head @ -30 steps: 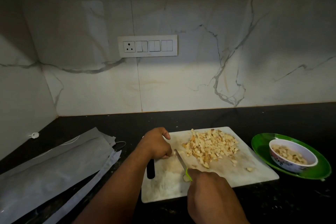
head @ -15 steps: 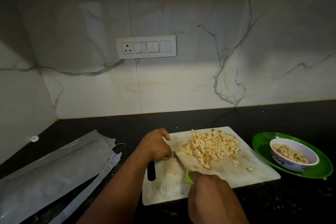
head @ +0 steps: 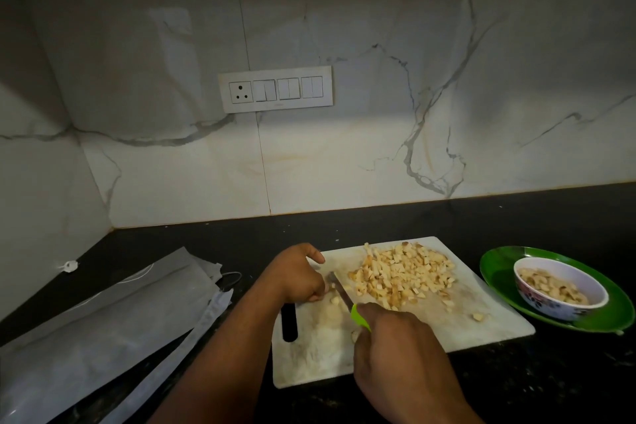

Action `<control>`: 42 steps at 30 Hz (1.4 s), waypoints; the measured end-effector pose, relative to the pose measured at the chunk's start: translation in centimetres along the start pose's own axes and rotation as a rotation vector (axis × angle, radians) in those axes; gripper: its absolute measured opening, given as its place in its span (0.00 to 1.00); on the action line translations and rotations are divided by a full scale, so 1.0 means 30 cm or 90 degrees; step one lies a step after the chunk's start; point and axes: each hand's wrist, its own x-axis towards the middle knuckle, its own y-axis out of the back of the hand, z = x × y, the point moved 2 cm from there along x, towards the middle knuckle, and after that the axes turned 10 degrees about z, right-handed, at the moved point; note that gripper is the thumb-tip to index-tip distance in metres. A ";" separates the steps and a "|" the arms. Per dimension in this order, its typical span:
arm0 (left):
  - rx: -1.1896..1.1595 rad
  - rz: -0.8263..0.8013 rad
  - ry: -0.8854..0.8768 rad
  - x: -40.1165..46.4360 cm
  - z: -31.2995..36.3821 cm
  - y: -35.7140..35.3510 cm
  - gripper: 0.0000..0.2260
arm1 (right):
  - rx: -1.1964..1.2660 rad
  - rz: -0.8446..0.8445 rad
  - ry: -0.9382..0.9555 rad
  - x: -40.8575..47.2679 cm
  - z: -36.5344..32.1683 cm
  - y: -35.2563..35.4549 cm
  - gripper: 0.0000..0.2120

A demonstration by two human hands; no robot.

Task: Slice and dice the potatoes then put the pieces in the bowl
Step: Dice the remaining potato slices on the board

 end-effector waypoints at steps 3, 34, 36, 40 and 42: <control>0.027 -0.051 -0.060 0.005 -0.007 0.000 0.17 | 0.009 0.030 -0.009 -0.007 0.045 0.029 0.19; 0.062 -0.174 -0.265 -0.025 0.022 -0.031 0.06 | 0.034 0.001 -0.034 -0.050 0.079 0.051 0.19; 0.067 -0.165 -0.267 -0.022 0.023 -0.037 0.05 | 0.026 -0.007 -0.027 -0.053 0.072 0.052 0.19; 0.058 -0.156 -0.255 -0.005 0.010 -0.052 0.05 | 0.001 -0.021 -0.003 -0.063 0.063 0.045 0.19; 0.044 -0.159 -0.240 0.003 0.002 -0.058 0.05 | -0.007 -0.037 0.009 -0.076 0.057 0.039 0.19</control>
